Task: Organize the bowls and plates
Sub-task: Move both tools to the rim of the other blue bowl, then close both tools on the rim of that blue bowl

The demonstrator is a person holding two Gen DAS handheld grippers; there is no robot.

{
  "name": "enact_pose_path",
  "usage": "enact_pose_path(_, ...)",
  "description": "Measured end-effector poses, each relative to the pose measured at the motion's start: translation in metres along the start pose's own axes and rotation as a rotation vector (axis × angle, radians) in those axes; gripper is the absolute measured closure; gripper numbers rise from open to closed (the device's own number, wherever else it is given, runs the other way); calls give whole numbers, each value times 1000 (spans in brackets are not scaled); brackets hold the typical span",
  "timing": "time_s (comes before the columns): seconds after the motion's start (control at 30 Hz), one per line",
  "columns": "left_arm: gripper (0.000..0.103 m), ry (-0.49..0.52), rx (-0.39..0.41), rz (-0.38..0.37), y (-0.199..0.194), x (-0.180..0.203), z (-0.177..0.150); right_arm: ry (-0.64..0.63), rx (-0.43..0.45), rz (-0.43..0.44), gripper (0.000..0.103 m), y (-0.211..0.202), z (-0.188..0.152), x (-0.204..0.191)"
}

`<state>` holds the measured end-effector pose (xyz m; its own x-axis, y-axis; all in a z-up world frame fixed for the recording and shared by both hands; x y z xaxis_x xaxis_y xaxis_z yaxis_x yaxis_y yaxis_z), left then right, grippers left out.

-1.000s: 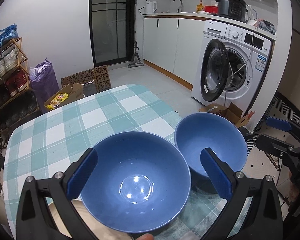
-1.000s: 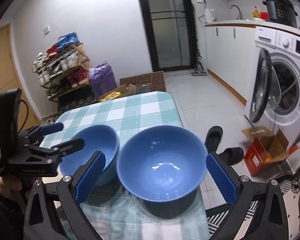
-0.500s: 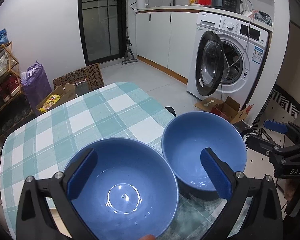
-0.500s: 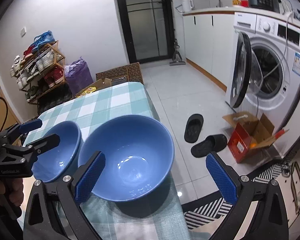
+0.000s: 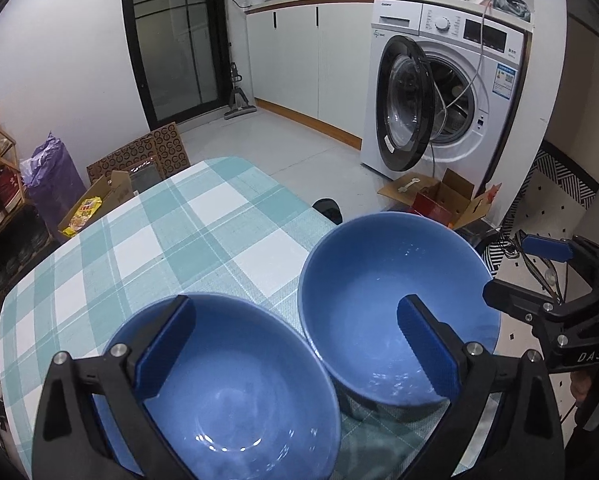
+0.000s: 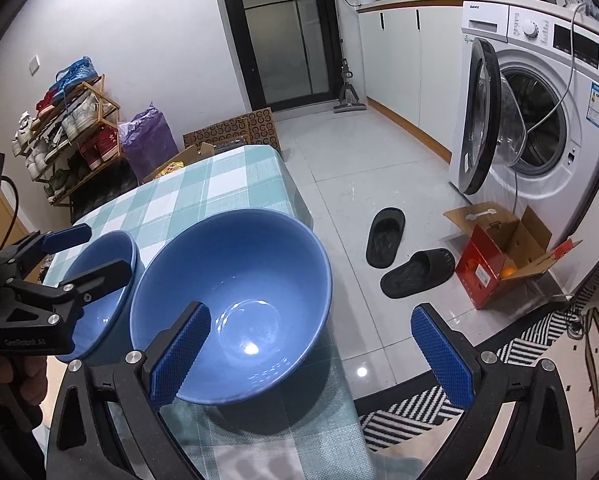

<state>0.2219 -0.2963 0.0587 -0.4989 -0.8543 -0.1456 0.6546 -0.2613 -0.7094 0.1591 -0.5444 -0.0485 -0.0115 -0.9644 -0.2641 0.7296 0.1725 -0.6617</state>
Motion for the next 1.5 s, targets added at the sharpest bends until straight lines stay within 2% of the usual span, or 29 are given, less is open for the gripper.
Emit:
enact_pose_path(0.13,6,23,-8,-6,7,7,5,10,-13,-4,1,3,-2,4)
enact_pose_path(0.23,17,38,-26,-21,15,12,7,25,-30,13,1,8,-3,8)
enact_pose_path(0.33,20,53,-39,-25,23,17,9,24,-38,25,1,12,-6,8)
enact_pose_path(0.57,42,76,-76,-55,37,25,11,25,-51,44,2,20,-9,8)
enact_pose_path(0.63,45,81,-96,-63,41,27,11,24,-50,53,2,21,-9,7)
enact_pose_path(0.77,50,97,-119,-67,44,31,12,23,-53,65,8,24,-10,6)
enact_pose_path(0.9,52,113,-138,-58,48,36,12,18,-62,79,18,26,-11,5)
enact_pose_path(1.17,54,130,-151,-48,47,38,10,5,-70,82,21,27,-12,2)
enact_pose_path(1.27,54,139,-153,-51,45,40,8,-2,-78,79,26,28,-13,1)
enact_pose_path(1.5,54,170,-155,-64,39,50,4,-31,-87,77,30,24,-14,-2)
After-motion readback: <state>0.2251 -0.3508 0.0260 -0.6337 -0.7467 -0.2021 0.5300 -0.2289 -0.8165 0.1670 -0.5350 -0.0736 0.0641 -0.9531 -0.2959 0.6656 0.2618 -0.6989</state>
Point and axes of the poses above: each gripper's, at about its wrist camera, not at the fingertips, and y roughly the way its jaws point, x to its right, z to its top, the point moved 1 cm from there along y, roughly the way its jaws point, and after that the axes turned 11 degrees about z, right-handed, at the moved point
